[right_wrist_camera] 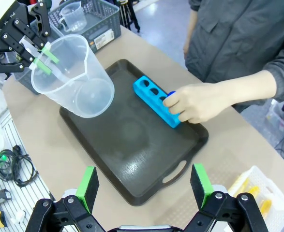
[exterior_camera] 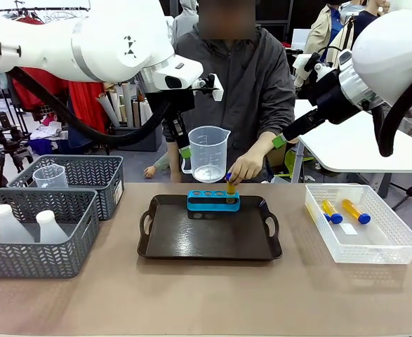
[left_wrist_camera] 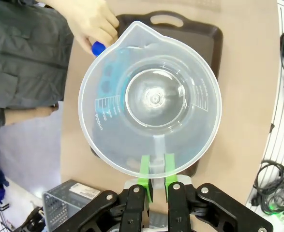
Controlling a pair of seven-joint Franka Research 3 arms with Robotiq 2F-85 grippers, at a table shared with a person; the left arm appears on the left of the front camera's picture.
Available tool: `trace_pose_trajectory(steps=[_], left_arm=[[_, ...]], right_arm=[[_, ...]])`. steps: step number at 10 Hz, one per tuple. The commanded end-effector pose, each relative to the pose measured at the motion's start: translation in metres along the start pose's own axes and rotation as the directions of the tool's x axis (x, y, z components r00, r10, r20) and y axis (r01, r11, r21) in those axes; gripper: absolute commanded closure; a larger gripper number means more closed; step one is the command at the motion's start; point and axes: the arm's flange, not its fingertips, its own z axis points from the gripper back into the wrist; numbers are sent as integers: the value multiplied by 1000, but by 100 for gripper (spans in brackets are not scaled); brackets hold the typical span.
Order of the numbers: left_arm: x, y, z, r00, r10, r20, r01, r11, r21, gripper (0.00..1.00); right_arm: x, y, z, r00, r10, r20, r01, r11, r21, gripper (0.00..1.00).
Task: Prepare the laboratory tools.
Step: Pick up one Large Measuring Cup and place it on the Handle tray.
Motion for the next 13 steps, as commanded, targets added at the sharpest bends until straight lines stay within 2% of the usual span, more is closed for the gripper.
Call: trace_pose_trajectory(steps=[1, 9, 13], left_arm=[[0, 0, 2, 1000, 3, 5, -3, 1000, 5, 100], [0, 0, 0, 1000, 0, 0, 0, 1000, -1, 100], [43, 2, -23, 996, -75, -48, 74, 997, -17, 100]], right_arm=[[0, -1, 0, 1000, 0, 15, 0, 1000, 18, 0], [0, -1, 0, 1000, 0, 15, 0, 1000, 18, 0], [0, -1, 0, 1000, 0, 15, 0, 1000, 18, 0]])
